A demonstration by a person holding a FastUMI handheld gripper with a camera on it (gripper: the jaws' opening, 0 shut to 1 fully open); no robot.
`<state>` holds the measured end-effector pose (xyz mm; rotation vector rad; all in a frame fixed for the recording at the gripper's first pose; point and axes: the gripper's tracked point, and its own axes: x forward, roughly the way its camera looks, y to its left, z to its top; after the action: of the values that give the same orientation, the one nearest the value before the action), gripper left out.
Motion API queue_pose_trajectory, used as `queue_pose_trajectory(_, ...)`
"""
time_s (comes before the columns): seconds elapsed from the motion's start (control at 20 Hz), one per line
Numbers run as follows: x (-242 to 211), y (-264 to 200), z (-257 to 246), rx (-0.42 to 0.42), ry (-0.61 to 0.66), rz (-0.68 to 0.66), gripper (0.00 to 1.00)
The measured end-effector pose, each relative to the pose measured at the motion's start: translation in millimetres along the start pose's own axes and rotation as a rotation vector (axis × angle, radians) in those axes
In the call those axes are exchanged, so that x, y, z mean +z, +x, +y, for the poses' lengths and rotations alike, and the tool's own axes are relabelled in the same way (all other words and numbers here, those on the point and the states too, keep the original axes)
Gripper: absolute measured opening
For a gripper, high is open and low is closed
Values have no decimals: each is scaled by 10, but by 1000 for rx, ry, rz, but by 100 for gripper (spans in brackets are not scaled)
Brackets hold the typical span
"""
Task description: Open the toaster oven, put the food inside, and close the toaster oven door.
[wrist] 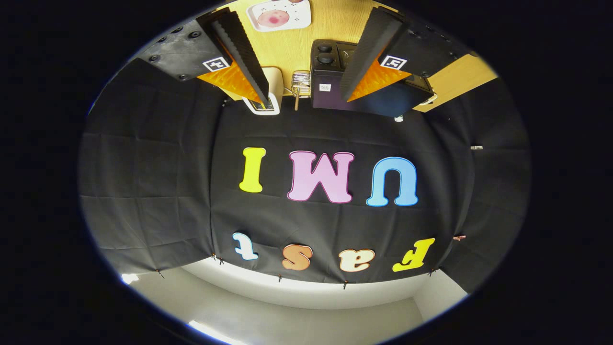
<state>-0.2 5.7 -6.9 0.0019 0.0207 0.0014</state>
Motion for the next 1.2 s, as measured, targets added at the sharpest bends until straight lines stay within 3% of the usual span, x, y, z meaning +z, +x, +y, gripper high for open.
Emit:
queue_pose_trajectory(0.55,-70,55,198,34,3,16,98)
queue_pose_trajectory(1.2,-550,562,1136,121,51,152,98)
